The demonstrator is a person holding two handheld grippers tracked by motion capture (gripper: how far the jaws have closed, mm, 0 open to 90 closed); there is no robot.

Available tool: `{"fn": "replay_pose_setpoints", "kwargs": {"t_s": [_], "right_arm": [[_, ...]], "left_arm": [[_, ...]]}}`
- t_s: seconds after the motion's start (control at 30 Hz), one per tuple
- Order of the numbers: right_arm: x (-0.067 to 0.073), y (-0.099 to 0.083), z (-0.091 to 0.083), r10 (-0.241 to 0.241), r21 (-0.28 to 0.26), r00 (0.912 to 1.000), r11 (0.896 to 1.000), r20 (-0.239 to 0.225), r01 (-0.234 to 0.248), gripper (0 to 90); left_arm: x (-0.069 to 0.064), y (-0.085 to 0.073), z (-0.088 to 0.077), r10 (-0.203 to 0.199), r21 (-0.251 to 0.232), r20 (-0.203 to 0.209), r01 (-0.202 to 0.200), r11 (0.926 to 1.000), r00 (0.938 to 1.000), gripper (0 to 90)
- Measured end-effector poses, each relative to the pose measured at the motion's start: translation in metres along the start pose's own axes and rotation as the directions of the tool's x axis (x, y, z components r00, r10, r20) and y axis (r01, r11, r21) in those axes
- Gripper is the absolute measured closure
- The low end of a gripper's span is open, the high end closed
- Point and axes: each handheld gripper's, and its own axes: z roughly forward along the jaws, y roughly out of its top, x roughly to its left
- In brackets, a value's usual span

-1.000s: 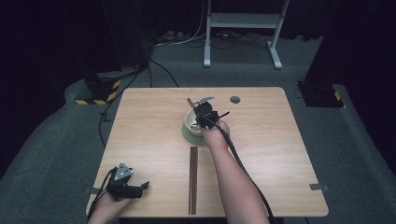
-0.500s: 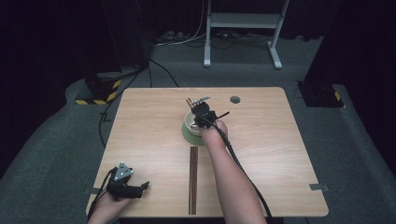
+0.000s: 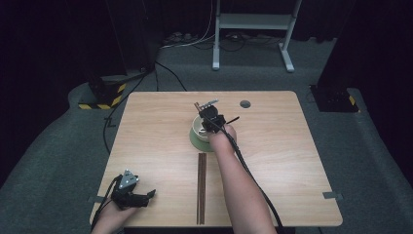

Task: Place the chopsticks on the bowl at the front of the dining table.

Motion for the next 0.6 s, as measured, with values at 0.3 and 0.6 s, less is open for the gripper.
{"fn": "replay_pose_setpoints", "kwargs": {"t_s": [0.3,0.6], "right_arm": [[-0.013,0.004,-0.013,0.01,-0.019,0.9999,1.0,0.001,-0.01,57.1],[-0.014,-0.005,-0.005,0.005,0.022,0.9998,1.0,-0.021,-0.005,59.5]], "left_arm": [[0.0,0.0,0.0,-0.004,-0.002,-0.005,0.004,1.0,1.0,8.4],[0.0,0.0,0.001,-0.005,-0.007,0.002,0.005,1.0,1.0,8.4]]}}
